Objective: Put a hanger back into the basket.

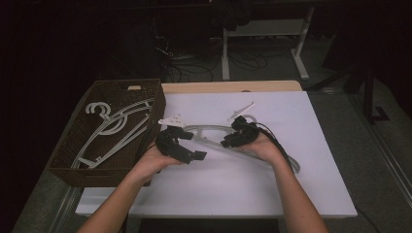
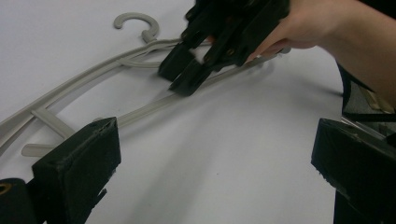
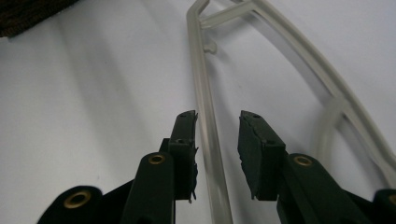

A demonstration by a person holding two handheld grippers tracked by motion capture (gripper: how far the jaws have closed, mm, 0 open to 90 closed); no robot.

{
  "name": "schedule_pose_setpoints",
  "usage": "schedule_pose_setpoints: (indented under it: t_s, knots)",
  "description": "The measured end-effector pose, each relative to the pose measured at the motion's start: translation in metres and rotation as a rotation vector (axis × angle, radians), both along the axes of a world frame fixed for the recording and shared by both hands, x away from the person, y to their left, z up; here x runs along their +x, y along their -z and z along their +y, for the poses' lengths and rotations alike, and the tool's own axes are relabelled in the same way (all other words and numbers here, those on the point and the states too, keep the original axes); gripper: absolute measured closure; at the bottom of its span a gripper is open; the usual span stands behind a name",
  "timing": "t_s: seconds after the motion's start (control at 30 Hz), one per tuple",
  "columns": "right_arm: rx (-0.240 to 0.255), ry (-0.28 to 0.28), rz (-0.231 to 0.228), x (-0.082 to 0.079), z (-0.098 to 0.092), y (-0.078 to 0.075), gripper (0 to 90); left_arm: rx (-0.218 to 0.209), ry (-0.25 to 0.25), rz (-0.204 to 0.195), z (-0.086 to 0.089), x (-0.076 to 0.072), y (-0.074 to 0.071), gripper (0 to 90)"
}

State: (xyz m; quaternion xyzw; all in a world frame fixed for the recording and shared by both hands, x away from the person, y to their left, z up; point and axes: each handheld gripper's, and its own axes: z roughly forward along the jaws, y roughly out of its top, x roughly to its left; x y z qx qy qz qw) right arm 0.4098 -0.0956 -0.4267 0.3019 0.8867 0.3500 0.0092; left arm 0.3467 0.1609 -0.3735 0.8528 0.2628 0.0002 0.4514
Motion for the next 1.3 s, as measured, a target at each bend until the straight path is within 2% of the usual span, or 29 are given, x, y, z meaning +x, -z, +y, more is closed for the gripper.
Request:
schedule_pose_setpoints:
  t_s: [0.2,0.27,0.33,0.43,0.6,0.63,0.73,0.77,0.83,1.0,1.1,1.2,1.3]
  knots:
    - [-0.029,-0.042,0.028,0.011,0.028,0.014,66.0,-0.003,-0.002,0.004,0.001,0.001,0.000,0.9]
    - [-0.043,-0.056,0.021,0.012,0.034,0.018,72.7,-0.003,-0.001,0.006,0.001,0.001,0.000,0.9]
    - [-0.064,-0.060,-0.005,0.011,0.037,0.019,76.9,-0.002,-0.004,0.005,0.002,0.001,0.000,0.9]
    - [-0.063,-0.085,0.002,0.007,0.034,0.017,77.5,-0.004,-0.009,0.006,0.003,0.002,0.000,0.8]
    - [-0.073,-0.125,-0.006,-0.010,0.029,0.014,77.8,-0.001,-0.014,0.004,0.004,0.002,0.000,0.8]
    - [-0.068,-0.148,-0.012,-0.019,0.025,0.013,77.6,0.001,-0.016,0.004,0.004,0.002,0.000,0.8]
    - [-0.049,-0.189,-0.005,-0.036,0.018,0.012,77.4,0.007,-0.019,0.004,0.004,0.002,0.001,0.9]
    - [-0.049,-0.189,-0.005,-0.036,0.018,0.012,77.4,0.007,-0.019,0.004,0.004,0.002,0.001,0.9]
    - [-0.039,-0.229,-0.003,-0.052,0.013,0.010,77.1,0.013,-0.024,0.007,0.004,0.002,0.003,0.8]
    - [-0.031,-0.304,-0.001,-0.080,0.009,0.008,76.2,0.021,-0.023,0.015,0.003,0.002,0.006,0.9]
    - [-0.017,-0.304,0.001,-0.089,0.007,0.009,69.6,0.025,-0.023,0.014,0.002,0.003,0.007,0.9]
    - [-0.005,-0.259,0.005,-0.089,0.001,0.005,63.5,0.032,-0.022,0.015,0.001,0.003,0.008,0.8]
    - [0.029,-0.199,-0.012,-0.089,-0.014,-0.004,62.8,0.040,-0.020,0.016,0.001,0.003,0.010,0.8]
